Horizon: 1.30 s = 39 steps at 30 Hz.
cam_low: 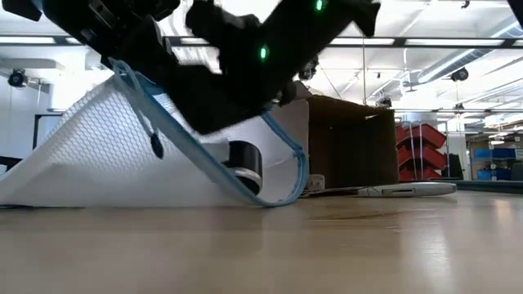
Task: Unpack boxes
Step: Put the transparent earphone pouch bag into the zip bag
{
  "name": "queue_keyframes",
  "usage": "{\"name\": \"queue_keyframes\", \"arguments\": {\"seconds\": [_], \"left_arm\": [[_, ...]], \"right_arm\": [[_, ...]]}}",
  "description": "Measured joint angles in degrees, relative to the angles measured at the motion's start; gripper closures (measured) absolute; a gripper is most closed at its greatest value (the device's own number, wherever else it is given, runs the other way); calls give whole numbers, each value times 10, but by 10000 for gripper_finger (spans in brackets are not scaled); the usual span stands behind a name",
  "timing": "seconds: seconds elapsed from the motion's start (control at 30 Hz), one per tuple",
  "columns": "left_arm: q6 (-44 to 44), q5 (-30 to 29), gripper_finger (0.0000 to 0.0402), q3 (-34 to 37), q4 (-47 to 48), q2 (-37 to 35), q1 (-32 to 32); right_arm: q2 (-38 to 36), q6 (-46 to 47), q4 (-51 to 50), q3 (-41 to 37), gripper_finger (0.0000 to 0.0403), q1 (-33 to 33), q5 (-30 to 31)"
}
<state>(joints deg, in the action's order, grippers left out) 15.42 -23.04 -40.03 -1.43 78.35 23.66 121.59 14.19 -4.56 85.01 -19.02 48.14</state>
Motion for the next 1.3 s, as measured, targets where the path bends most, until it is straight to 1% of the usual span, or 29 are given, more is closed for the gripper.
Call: {"name": "queue_keyframes", "arguments": {"seconds": [0.07, 0.13, 0.23, 0.33, 0.4, 0.47, 0.53, 0.63, 0.77, 0.83, 0.93, 1.0, 1.07, 1.17, 1.23, 1.3], "left_arm": [[0, 0, 401, 0, -3, 6, 0], [1, 0, 401, 0, -9, 12, 0], [7, 0, 401, 0, -15, 19, 0], [25, -3, 401, 0, -17, 22, 0], [38, -5, 401, 0, -20, 22, 0], [46, -20, 401, 0, -26, 22, 1], [48, -38, 401, 0, -27, 22, 3], [48, -57, 401, 0, -31, 22, 3], [51, -64, 401, 0, -36, 22, 4], [51, -64, 401, 0, -36, 22, 6], [53, -65, 401, 0, -36, 22, 7], [55, -65, 401, 0, -36, 22, 6], [55, -72, 401, 0, -38, 22, 6], [55, -90, 401, 0, -44, 22, 6], [54, -92, 401, 0, -46, 22, 6], [52, -92, 401, 1, -47, 22, 6]], "right_arm": [[-13, 25, -16, 1, 396, 4, -53], [-23, 61, -44, 1, 379, 10, -105], [-40, 88, -89, 1, 340, 14, -146], [-58, 104, -156, 1, 299, 18, -216], [-69, 148, -227, 2, 282, 17, -229], [-80, 180, -310, 0, 278, 8, -227], [-89, 207, -352, -2, 285, 0, -224], [-88, 223, -382, -16, 312, -10, -219], [-67, 226, -381, -37, 367, -10, -193], [-62, 233, -379, -47, 392, -9, -164], [-62, 233, -357, -59, 395, -8, -120], [-62, 217, -320, -60, 397, -5, -111], [-62, 163, -229, -60, 401, -2, -127], [-52, 68, -78, -60, 401, 3, -204], [-46, 40, -34, -60, 402, 8, -241], [-45, 45, -43, -60, 402, 14, -247]]}}
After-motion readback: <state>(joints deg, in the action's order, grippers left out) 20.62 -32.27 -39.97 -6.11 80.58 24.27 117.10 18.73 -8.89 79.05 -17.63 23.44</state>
